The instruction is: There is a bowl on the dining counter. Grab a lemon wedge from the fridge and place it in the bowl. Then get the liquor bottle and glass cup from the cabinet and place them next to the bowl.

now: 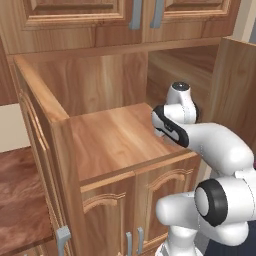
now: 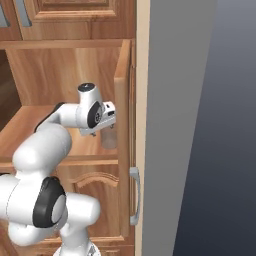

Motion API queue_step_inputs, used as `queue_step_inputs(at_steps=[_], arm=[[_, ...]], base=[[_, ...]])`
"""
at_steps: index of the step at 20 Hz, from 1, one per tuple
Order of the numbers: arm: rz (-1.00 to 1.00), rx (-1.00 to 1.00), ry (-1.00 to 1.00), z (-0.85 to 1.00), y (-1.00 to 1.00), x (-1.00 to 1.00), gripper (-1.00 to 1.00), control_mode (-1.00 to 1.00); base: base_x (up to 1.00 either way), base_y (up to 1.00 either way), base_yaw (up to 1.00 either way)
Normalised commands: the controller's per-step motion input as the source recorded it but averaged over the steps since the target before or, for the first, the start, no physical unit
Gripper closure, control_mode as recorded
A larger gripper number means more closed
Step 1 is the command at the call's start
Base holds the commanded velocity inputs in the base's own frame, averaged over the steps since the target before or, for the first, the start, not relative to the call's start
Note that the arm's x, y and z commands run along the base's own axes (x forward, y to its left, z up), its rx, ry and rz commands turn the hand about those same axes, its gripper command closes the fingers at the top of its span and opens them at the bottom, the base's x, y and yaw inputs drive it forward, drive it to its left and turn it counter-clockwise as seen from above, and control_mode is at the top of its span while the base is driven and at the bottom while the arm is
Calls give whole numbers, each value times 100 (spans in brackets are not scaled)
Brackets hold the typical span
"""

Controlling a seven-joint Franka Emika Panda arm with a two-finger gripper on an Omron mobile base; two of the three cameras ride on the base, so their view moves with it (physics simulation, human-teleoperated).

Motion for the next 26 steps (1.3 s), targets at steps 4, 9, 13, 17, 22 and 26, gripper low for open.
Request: queue_step_inputs(at_steps=[4, 9, 13, 17, 22, 26], arm=[[0, 0, 6, -19, 0, 21, -100, -100], [0, 0, 5, -19, 0, 20, -100, -100], [0, 0, 5, -19, 0, 1, 100, -100], [0, 0, 1, -17, 1, -2, 100, -100], [0, 0, 0, -14, 0, -14, 100, -100], [0, 0, 0, -12, 0, -16, 100, -100]], base=[[0, 0, 0], [0, 0, 0], [0, 0, 0], [0, 0, 0], [0, 0, 0], [0, 0, 0]])
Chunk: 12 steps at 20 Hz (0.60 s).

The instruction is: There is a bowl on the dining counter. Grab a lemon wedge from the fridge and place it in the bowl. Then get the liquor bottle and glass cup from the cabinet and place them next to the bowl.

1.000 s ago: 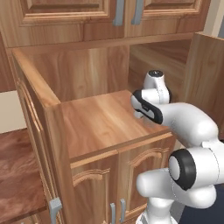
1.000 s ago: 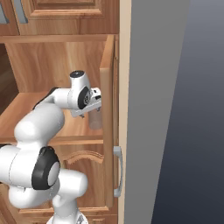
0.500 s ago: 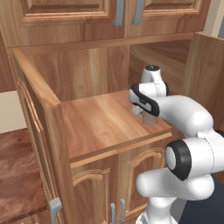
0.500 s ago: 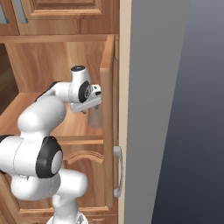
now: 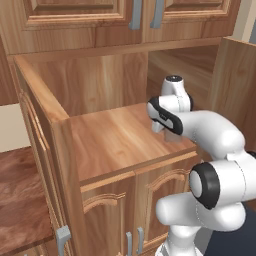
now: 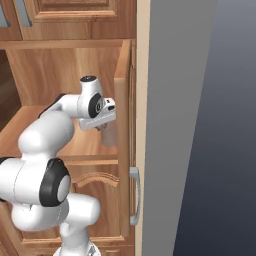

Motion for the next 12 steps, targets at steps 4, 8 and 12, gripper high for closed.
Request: queue_step_inputs(at_steps=[4, 8, 12], arm=[[0, 0, 0, -6, 0, -35, 100, -100], [0, 6, -15, 27, 0, -86, 100, -100], [0, 9, -22, 67, 0, -100, 100, -100]], base=[[0, 0, 0], [0, 0, 0], [0, 0, 0]])
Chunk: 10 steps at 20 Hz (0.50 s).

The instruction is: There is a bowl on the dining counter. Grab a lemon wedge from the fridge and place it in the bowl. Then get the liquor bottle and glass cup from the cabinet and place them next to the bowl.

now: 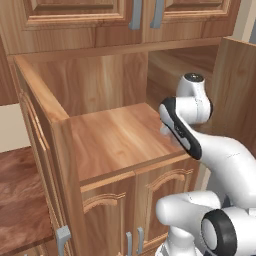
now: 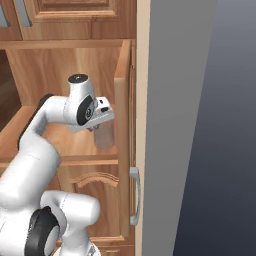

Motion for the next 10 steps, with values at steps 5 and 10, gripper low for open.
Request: queue_step_inputs(at_steps=[5, 10], arm=[[0, 12, -7, 93, 14, -100, 100, -100], [0, 11, 0, 100, 30, -100, 100, -100]], base=[[0, 0, 0], [0, 0, 0]])
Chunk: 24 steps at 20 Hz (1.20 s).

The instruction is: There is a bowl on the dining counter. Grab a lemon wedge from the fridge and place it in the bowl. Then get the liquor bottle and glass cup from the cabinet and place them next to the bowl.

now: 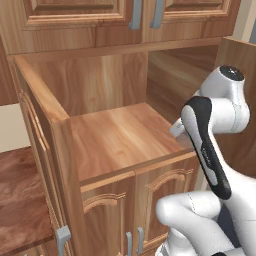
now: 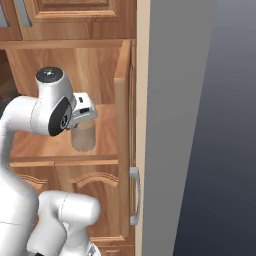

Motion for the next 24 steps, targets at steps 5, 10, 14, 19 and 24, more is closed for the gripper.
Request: queue_step_inputs(at_steps=[5, 10, 14, 19, 24], arm=[[0, 7, 0, 91, 22, -100, 100, -100], [0, 0, -1, 33, 23, -93, 100, -100], [0, -1, -3, 1, 27, -51, 100, -100], [0, -4, -1, -1, 15, -16, 100, -100], [0, -1, 0, 0, 3, -9, 100, -100]], base=[[0, 0, 0], [0, 0, 0], [0, 0, 0], [0, 0, 0], [0, 0, 0]])
